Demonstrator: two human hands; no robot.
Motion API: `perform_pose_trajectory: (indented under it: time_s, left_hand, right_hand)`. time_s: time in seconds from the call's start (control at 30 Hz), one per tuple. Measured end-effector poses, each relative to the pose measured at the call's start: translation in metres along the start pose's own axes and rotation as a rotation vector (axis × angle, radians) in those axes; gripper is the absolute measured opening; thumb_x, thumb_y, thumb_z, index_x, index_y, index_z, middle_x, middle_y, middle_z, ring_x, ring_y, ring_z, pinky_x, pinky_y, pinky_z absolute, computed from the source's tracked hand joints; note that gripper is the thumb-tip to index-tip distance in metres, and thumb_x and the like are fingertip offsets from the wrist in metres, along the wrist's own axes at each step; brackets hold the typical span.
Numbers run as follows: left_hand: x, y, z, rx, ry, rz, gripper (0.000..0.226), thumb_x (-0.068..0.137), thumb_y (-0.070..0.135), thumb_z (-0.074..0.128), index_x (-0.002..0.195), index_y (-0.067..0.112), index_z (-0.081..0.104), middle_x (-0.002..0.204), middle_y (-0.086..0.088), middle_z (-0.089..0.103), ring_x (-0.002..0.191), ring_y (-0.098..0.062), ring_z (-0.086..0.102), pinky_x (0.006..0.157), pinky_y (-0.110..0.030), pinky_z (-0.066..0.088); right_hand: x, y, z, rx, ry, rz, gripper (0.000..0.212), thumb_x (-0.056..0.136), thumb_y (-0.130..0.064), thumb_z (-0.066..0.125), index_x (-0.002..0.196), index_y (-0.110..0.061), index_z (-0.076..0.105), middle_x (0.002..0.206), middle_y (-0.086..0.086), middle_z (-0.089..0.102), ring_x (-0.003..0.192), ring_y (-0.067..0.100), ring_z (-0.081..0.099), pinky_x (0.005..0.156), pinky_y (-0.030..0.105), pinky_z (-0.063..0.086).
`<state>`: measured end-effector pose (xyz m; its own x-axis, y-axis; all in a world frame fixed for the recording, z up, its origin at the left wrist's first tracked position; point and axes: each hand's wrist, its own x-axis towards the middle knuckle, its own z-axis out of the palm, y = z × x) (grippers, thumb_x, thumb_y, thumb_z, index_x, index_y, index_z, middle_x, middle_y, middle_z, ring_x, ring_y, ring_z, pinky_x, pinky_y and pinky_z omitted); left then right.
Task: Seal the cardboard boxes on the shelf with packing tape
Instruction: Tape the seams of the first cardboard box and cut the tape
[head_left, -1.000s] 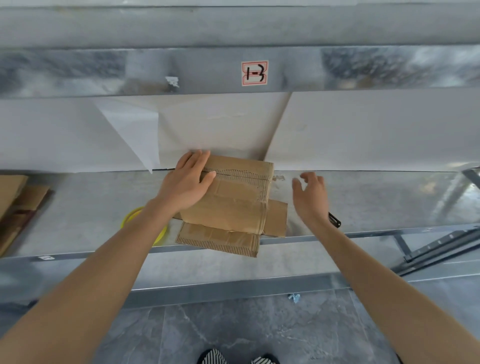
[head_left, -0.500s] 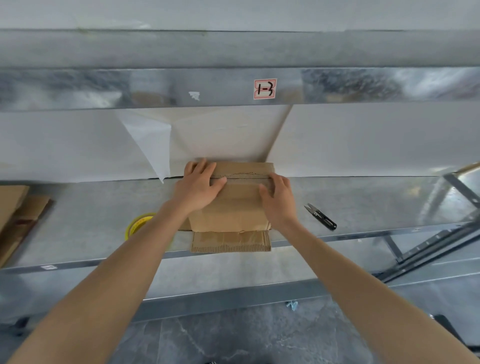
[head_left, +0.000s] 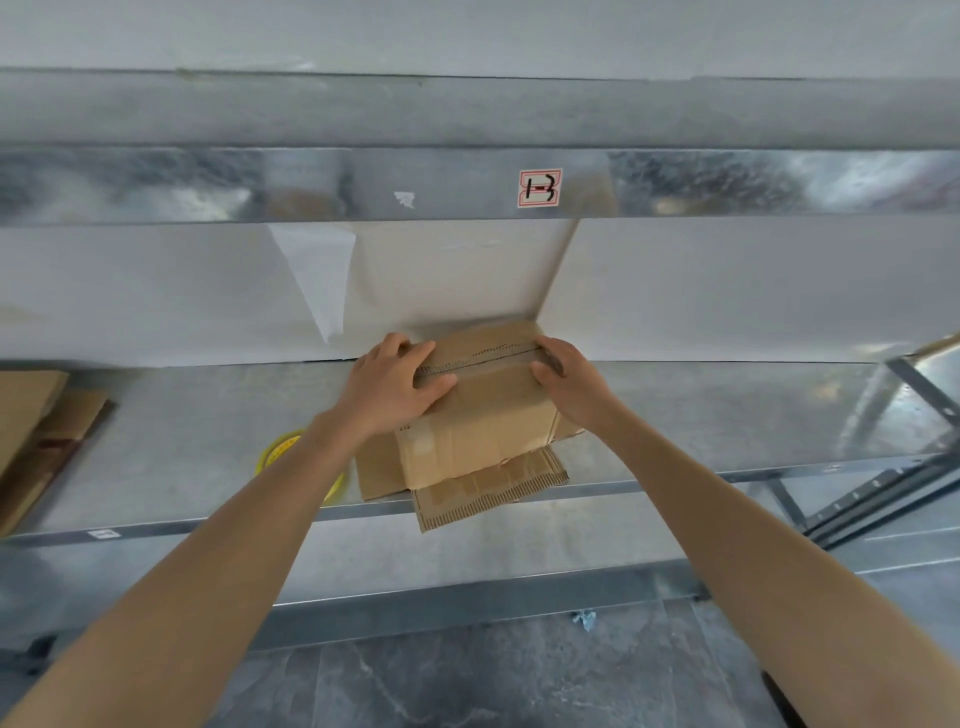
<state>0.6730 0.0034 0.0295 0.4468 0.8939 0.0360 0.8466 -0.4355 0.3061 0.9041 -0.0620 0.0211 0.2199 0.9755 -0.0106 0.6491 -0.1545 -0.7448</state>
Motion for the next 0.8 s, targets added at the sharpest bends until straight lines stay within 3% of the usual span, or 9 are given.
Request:
perform_pose_trajectory:
  time_s: [0.27, 0.37, 0.5, 0.8]
  left_hand:
    - [-0.006, 0.001, 0.001, 0.065, 0.001, -0.044, 0.067, 0.087, 0.07, 0.03, 0.142, 0.032, 0.033, 0.136, -0.002, 0.033, 0.129, -0.023, 0.035, 0.103, -0.045, 0.028]
    - [-0.007, 0.003, 0.001, 0.095, 0.008, -0.058, 0.066, 0.088, 0.07, 0.028, 0.142, 0.033, 0.032, 0.136, -0.002, 0.034, 0.129, -0.022, 0.036, 0.103, -0.047, 0.028]
    - [-0.009, 0.009, 0.001, 0.113, 0.022, -0.078, 0.064, 0.089, 0.069, 0.028, 0.141, 0.033, 0.033, 0.134, -0.003, 0.036, 0.128, -0.022, 0.037, 0.102, -0.05, 0.029]
    - [-0.015, 0.016, 0.001, 0.111, 0.021, -0.151, 0.064, 0.089, 0.069, 0.028, 0.142, 0.032, 0.032, 0.135, -0.007, 0.037, 0.127, -0.028, 0.036, 0.098, -0.048, 0.029]
  right_hand:
    - [-0.008, -0.009, 0.002, -0.138, 0.094, 0.04, 0.048, 0.097, -0.036, 0.046, 0.142, -0.023, 0.04, 0.143, 0.003, 0.04, 0.122, 0.022, 0.047, 0.089, 0.031, 0.041]
    - [-0.023, -0.02, 0.013, -0.25, 0.176, 0.1, 0.054, 0.093, -0.045, 0.05, 0.141, -0.024, 0.039, 0.15, 0.006, 0.027, 0.133, 0.028, 0.031, 0.1, 0.044, 0.038]
    - [-0.044, -0.04, 0.035, -0.274, 0.304, 0.13, 0.051, 0.086, -0.048, 0.057, 0.129, -0.022, 0.047, 0.152, 0.009, 0.018, 0.137, 0.031, 0.017, 0.107, 0.047, 0.027]
    - [-0.046, -0.053, 0.054, -0.121, 0.158, 0.215, 0.076, 0.085, -0.057, 0.055, 0.145, -0.021, 0.028, 0.159, 0.006, -0.003, 0.142, 0.03, 0.014, 0.112, 0.05, 0.025]
